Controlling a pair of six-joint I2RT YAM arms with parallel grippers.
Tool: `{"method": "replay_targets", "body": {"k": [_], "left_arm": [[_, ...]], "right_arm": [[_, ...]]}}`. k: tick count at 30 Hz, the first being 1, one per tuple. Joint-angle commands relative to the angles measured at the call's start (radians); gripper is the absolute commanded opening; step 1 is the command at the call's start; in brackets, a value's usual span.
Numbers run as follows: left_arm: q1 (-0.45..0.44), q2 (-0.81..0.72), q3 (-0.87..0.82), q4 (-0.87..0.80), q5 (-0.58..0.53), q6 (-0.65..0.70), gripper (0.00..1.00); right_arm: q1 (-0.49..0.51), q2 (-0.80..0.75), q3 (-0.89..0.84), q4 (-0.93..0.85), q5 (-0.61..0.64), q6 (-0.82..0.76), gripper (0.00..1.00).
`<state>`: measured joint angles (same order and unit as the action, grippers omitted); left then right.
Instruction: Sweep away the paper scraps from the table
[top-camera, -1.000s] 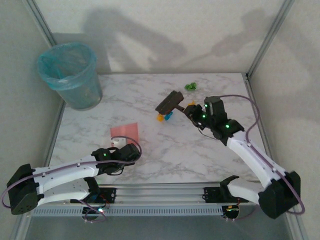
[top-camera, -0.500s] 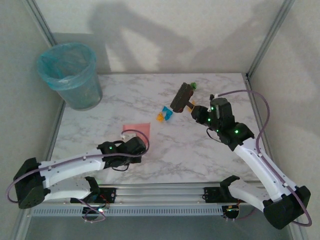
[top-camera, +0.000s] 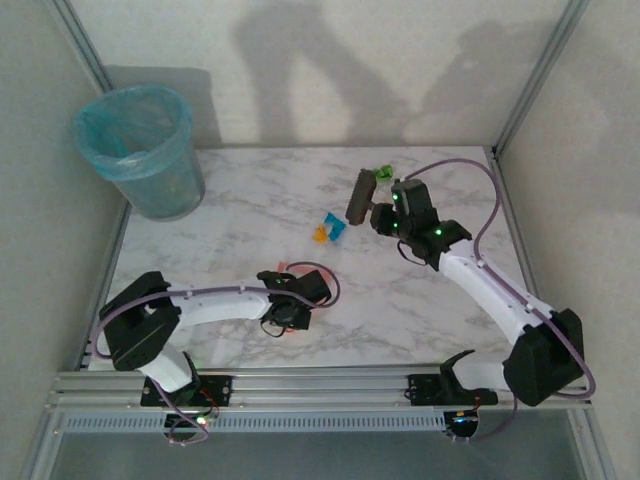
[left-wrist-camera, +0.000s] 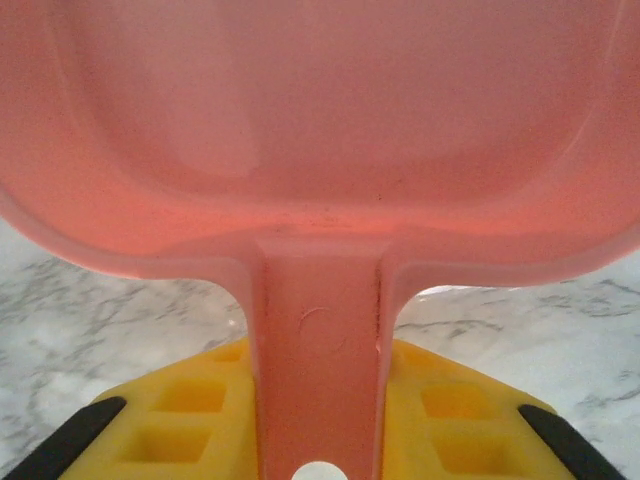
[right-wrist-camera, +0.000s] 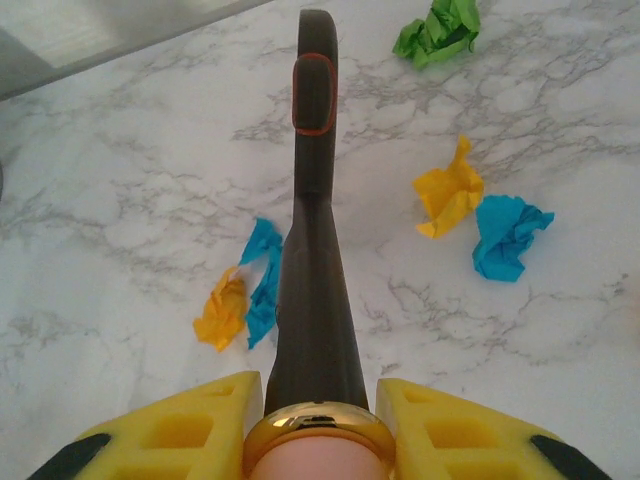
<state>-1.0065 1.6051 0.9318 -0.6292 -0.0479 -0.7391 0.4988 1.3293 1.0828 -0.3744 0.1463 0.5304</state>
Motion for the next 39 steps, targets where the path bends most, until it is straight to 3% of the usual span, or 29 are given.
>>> {"method": "replay_targets", "body": {"k": [1, 7, 19, 29, 39], "left_arm": [[-0.008, 0.05, 0.072, -0.017, 0.021, 0.059, 0.0], [0.005, 0.15, 0.155, -0.053, 0.038, 0.109, 0.0], [0.083, 0.206, 0.176, -0.037, 0.023, 0.132, 0.0], [0.149, 0.214, 0.2, -0.029, 0.017, 0.154, 0.0], [0.175, 0.216, 0.189, -0.022, -0.002, 0.166, 0.0]], "right_arm": [[-0.025, 0.043, 0.081, 0.071, 0.014, -0.007, 0.0], [-0.041, 0.101, 0.084, 0.075, -0.034, 0.019, 0.0], [-0.041, 0.133, 0.064, 0.049, -0.162, 0.051, 0.0], [-0.036, 0.016, -0.104, 0.06, -0.245, 0.129, 0.0], [0.041, -0.168, -0.219, 0.03, -0.291, 0.14, 0.0]]}}
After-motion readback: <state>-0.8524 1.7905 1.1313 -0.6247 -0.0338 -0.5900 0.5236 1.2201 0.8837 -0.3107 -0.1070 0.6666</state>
